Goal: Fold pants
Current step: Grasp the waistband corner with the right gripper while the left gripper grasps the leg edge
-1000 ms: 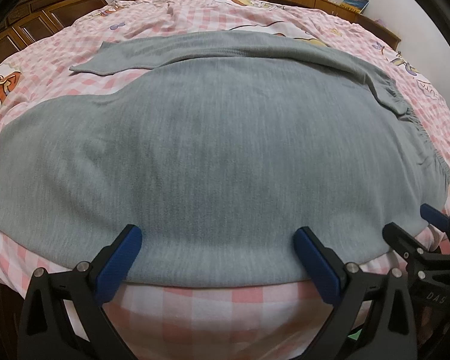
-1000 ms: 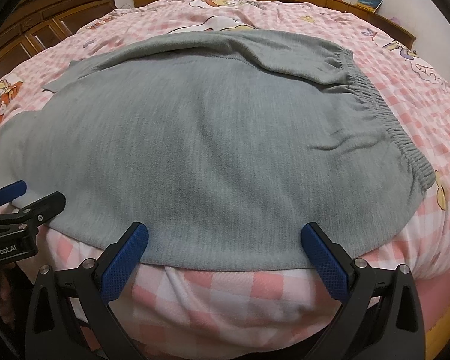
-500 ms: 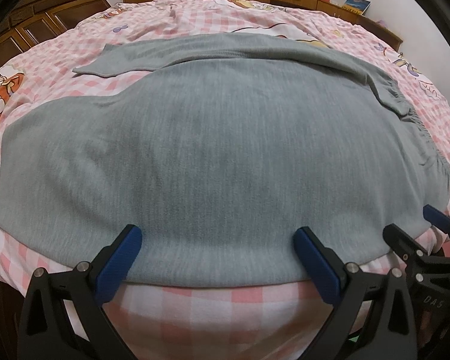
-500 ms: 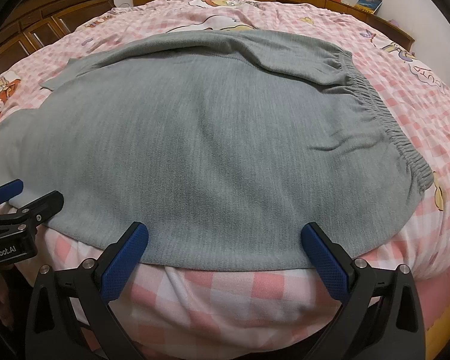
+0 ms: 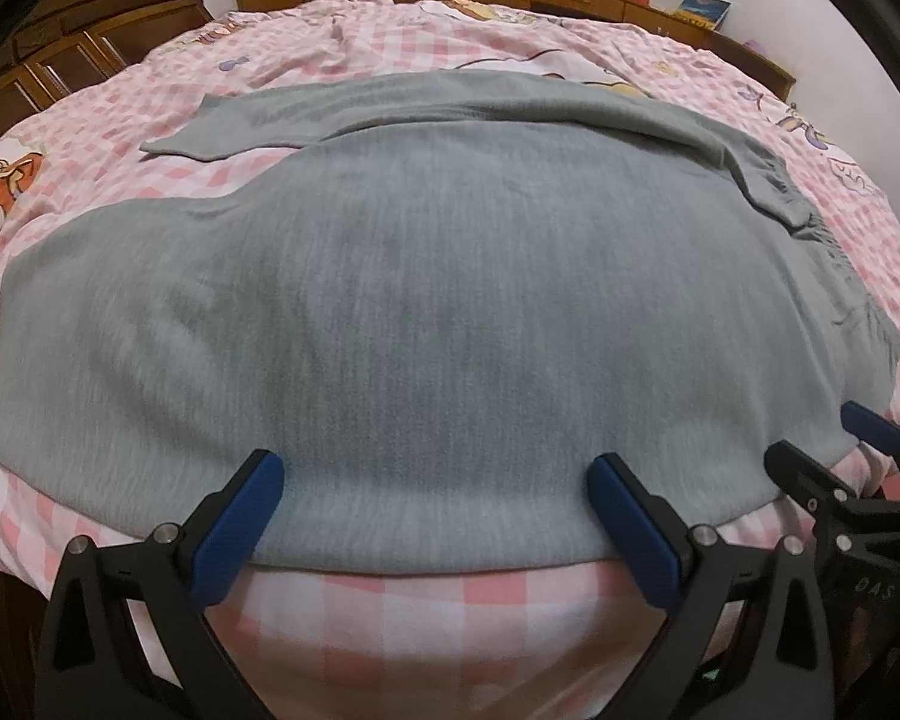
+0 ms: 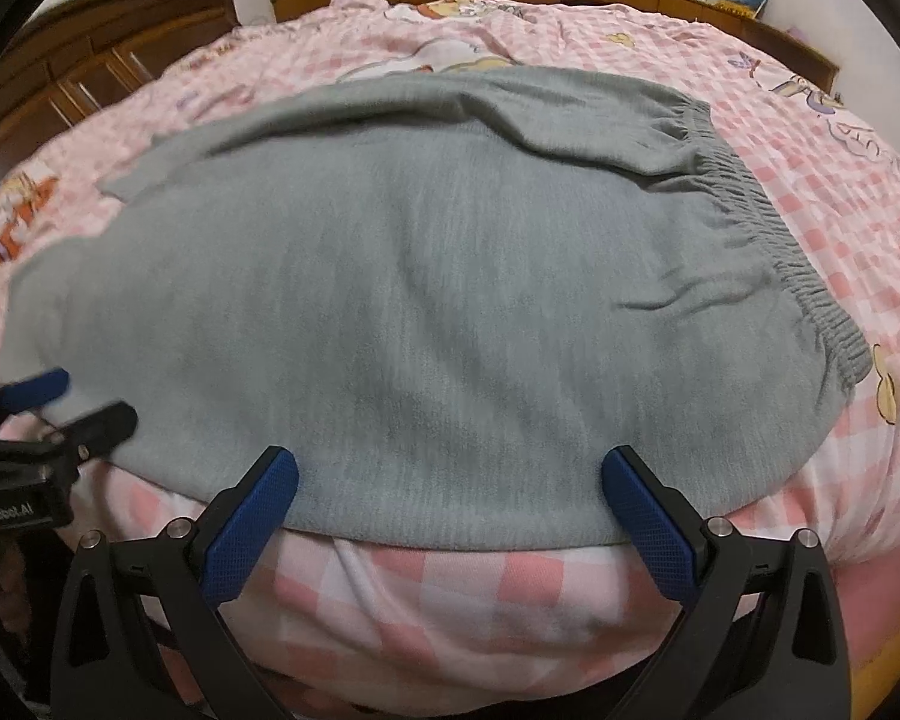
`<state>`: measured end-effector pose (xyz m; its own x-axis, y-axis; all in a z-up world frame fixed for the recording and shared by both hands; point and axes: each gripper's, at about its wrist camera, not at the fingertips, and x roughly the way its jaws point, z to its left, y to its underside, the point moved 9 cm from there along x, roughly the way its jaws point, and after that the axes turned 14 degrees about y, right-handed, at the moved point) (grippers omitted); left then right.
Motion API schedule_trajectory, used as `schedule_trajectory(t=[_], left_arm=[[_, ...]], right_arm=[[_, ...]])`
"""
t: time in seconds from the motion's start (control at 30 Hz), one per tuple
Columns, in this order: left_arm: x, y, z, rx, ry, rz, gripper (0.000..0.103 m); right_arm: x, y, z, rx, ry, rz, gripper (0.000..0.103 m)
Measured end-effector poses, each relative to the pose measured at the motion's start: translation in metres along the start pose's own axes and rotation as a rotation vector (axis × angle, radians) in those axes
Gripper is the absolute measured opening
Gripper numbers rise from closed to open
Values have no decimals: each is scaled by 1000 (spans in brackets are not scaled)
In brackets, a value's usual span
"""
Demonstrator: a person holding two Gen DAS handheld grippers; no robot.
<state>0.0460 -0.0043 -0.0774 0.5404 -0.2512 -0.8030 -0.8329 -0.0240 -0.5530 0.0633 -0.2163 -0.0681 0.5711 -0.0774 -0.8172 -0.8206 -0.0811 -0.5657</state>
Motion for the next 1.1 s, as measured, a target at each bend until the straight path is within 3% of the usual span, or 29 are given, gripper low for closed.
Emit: schedule_trajectory(t=[0.13, 0.43, 0.73, 1.1], left_arm=[[-7, -3, -1, 30, 65, 42, 103], [-25, -39, 30, -68, 104, 37, 103], [-30, -119, 84, -59, -1, -17, 103], [19, -212, 192, -158, -158, 3, 103]], right_arm=[[-10, -11, -3, -38, -48, -31, 100], [-10, -60, -31, -72, -35, -51, 100], [33, -128, -81, -10, 15, 0, 99], [112, -199, -168, 124, 155, 89, 97]])
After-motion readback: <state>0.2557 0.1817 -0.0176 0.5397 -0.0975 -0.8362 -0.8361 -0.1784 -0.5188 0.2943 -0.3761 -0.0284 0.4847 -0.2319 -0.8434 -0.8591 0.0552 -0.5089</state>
